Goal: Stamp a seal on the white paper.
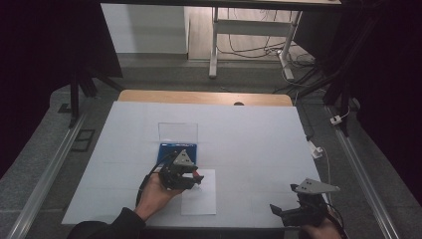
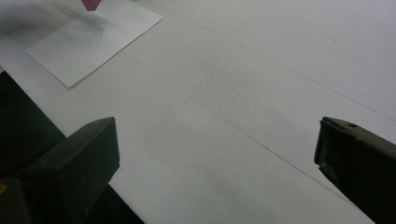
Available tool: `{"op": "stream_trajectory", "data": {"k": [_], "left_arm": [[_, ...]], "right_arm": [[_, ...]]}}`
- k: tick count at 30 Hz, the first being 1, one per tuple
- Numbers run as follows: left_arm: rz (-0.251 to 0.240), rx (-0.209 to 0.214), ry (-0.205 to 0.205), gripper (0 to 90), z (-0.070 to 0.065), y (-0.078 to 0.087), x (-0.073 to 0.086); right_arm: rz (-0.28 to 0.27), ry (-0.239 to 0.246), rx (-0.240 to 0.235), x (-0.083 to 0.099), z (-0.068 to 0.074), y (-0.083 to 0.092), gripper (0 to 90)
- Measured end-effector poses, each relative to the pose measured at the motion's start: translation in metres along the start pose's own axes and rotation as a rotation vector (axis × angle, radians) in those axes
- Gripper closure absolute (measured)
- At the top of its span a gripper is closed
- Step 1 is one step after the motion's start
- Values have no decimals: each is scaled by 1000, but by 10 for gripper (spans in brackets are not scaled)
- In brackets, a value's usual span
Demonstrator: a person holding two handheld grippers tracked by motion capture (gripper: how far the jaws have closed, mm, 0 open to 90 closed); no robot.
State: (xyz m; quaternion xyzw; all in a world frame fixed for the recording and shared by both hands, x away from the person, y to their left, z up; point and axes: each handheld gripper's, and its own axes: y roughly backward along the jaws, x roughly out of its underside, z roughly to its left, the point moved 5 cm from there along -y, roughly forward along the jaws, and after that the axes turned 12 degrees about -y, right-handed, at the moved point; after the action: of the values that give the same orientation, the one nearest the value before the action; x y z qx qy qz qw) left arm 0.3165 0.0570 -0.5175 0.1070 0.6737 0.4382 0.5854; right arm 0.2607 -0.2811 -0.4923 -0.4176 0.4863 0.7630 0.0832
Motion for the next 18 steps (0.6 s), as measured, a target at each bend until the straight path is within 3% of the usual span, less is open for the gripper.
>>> {"op": "stream_trajectory", "data": {"k": [18], "left_arm": [[-34, -57, 50, 582, 27, 20, 2]], "right_arm": [[-3, -18, -5, 0, -2, 1, 2]]}}
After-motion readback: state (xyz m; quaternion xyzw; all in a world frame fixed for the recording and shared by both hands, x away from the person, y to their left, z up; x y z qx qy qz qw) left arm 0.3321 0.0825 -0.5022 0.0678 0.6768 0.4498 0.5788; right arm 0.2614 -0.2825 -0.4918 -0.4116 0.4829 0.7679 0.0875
